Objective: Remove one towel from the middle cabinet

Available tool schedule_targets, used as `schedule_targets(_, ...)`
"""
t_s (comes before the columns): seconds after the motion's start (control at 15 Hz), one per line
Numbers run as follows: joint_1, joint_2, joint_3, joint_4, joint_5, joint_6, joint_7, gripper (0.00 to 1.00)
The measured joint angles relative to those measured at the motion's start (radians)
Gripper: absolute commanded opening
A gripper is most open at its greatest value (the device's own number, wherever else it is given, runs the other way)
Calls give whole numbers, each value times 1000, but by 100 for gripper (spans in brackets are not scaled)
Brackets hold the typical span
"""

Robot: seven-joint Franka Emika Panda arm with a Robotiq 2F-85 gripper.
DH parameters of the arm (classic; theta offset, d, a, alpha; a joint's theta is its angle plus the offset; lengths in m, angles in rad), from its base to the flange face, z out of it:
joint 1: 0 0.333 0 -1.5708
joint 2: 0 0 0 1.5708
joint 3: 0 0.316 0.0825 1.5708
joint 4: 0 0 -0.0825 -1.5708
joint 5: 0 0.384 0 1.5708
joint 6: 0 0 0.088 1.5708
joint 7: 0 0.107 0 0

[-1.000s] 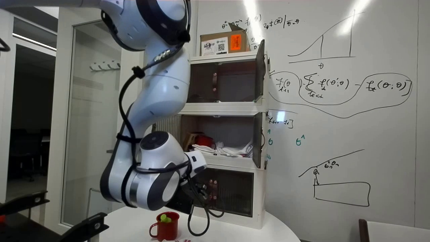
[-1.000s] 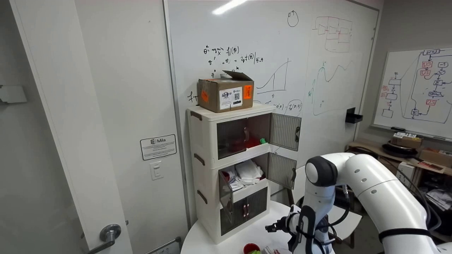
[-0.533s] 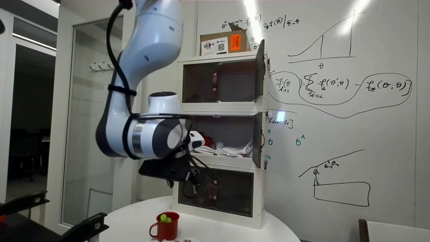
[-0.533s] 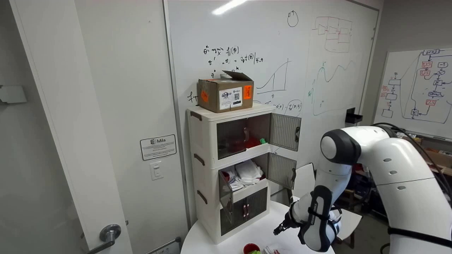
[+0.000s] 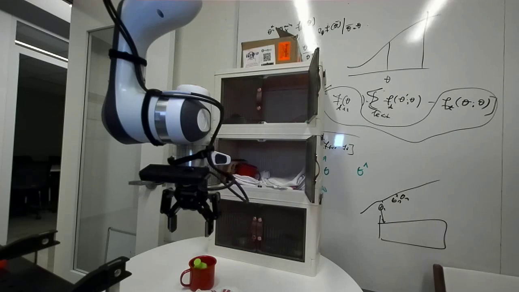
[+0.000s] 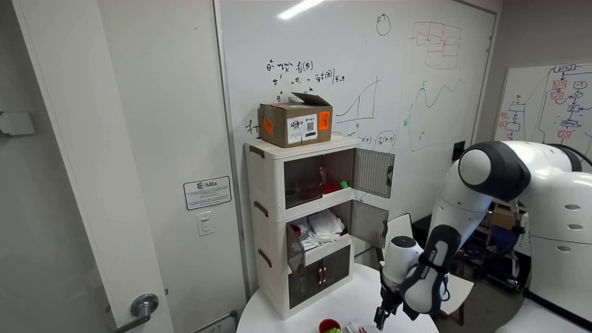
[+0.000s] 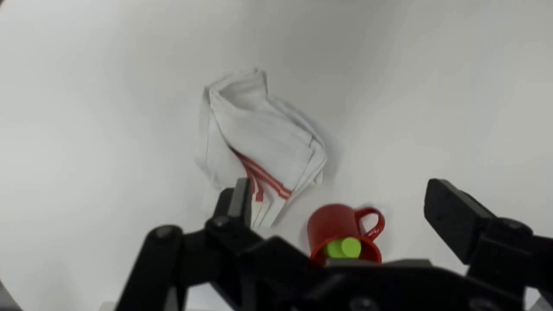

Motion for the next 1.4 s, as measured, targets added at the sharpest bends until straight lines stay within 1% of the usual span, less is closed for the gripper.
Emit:
schedule_targets(0.13, -126, -31, 159, 7, 169, -119, -108, 100)
schedule_targets(0.27, -240, -72, 298, 36, 318, -182, -178, 100)
schedule_targets(0.33, -288, -95, 354, 54, 384, -196, -204, 100)
schedule_targets(0.53, -412, -163, 496, 113, 558, -209, -282, 100)
schedule_targets(0.6, -446, -189, 536, 132, 605, -218, -306, 100)
schedule_targets(0.73, -491, -241, 593, 164, 677, -256, -342, 100)
schedule_targets(0.87, -517, -293, 630, 190, 744, -317, -376, 100)
schedule_targets(0.93, -525, -321, 643, 204, 777, -364, -396, 100)
schedule_targets(1.2, -530, -444, 649, 263, 890, -586, -489, 100)
schedule_targets(1.27, -491, -475, 604, 276, 894, -653, -507, 100)
schedule_targets(1.4, -347, -528, 447, 294, 889, -779, -533, 100)
